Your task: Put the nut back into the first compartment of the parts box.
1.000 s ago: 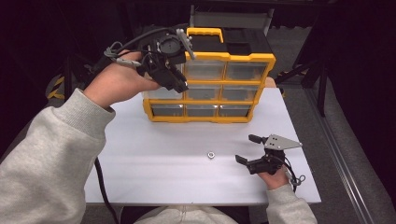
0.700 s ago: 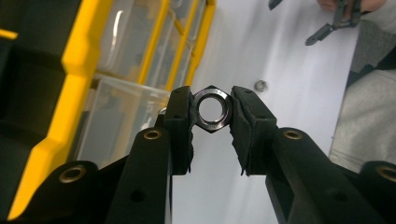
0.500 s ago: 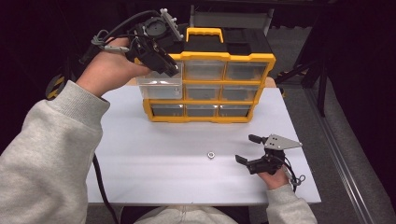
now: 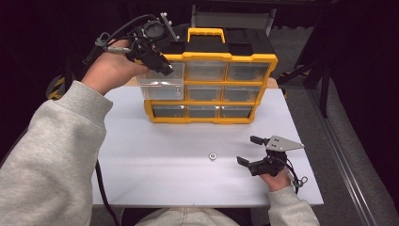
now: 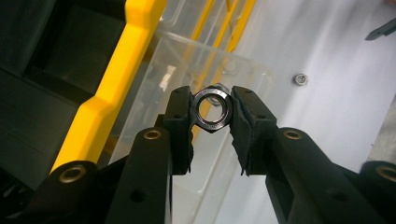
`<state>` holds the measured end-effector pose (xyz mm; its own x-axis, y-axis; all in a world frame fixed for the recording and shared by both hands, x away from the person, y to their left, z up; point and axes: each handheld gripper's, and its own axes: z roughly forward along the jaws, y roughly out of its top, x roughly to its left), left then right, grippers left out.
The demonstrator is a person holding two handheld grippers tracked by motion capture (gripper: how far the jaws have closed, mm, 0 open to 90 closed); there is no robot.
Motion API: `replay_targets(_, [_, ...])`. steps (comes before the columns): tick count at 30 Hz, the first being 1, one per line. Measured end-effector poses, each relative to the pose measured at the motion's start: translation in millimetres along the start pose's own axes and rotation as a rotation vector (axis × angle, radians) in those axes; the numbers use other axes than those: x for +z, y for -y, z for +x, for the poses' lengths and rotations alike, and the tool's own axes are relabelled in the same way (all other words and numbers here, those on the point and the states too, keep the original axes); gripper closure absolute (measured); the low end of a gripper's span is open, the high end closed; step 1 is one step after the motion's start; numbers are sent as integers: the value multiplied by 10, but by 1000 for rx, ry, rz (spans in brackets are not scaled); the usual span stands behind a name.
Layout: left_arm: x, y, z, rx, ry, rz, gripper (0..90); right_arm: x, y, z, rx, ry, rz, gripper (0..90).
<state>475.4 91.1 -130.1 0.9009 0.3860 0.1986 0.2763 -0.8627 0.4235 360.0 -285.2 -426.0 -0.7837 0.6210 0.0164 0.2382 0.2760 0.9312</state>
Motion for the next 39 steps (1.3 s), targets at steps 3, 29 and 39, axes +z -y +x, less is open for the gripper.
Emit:
replay_targets(3, [55, 18, 49, -17, 4, 11, 695, -4, 1, -5, 0, -1, 0, 29])
replay_targets(29, [579, 83, 282, -64, 110, 93, 694, 20, 11, -11, 7, -15, 6, 28])
replay_targets(39, [642, 72, 363, -137, 185, 155, 695, 20, 11, -9, 6, -16, 8, 28])
